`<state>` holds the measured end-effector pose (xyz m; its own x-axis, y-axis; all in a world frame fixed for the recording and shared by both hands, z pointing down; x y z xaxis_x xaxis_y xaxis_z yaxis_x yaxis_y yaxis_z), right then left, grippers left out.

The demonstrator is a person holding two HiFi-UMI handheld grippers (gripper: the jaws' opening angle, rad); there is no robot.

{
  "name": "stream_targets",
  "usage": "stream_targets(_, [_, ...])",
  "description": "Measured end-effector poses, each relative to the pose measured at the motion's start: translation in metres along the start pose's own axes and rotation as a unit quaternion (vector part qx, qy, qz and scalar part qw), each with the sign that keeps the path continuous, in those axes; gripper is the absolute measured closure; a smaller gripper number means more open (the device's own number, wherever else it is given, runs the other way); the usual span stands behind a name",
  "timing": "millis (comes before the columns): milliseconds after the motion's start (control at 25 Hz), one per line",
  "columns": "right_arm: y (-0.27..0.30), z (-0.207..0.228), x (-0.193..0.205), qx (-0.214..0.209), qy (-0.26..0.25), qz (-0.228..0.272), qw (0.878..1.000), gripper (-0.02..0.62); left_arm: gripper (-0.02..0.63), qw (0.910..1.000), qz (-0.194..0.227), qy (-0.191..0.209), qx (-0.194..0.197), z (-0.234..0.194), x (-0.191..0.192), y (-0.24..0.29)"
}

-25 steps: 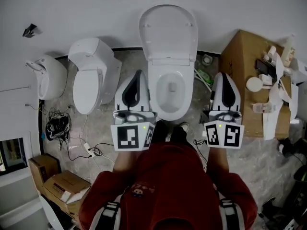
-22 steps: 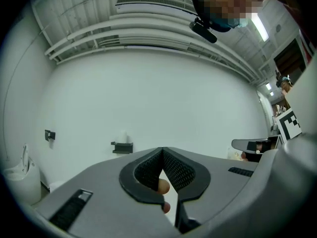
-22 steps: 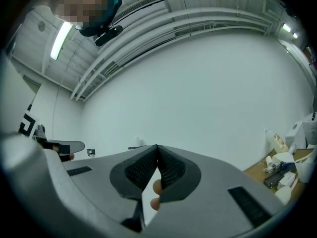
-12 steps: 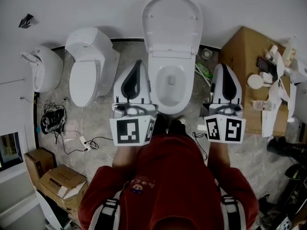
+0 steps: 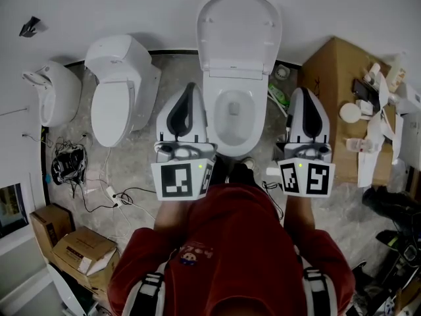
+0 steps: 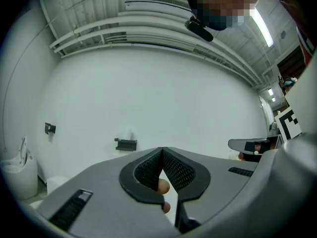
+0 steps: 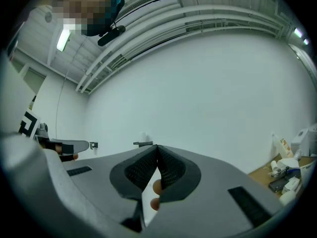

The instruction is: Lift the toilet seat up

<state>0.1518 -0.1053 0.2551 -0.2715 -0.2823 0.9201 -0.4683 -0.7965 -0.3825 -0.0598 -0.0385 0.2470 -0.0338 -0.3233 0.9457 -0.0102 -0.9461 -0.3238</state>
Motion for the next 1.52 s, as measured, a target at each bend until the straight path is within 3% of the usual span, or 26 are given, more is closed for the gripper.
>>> stream_targets(680, [0.009, -0.023, 0.097, -0.028, -0.002, -0.103, 0.994, 0.581, 0.595, 0.9982, -0.056, -0.017, -0.013, -0.031, 0.066, -0.001])
stream_targets(1280, [-0.042, -0.050, 0.210, -0.059, 0.023, -0.223, 0.973, 0.581, 0.595, 0.9923, -0.112, -0.033, -0.040, -0.040, 0.134, -0.047])
stream_targets(1520, [-0.068, -0.053, 0.255, -0.067, 0.033, -0.273, 0.959, 0.581, 0.595, 0.9867, -0.153, -0.036, -0.043, -0.034, 0.176, -0.066])
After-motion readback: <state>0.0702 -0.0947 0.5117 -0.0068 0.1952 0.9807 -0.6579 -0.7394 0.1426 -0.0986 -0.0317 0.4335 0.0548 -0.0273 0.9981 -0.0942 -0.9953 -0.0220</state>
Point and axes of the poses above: the fingertips, and each gripper's own axes: y forward along the fingers, z to its right, x out of its underside, the point moved 4 cm from there along -y, backward along the fingers, and after that the axes turned 14 degrees about z, right-handed, at the moved point
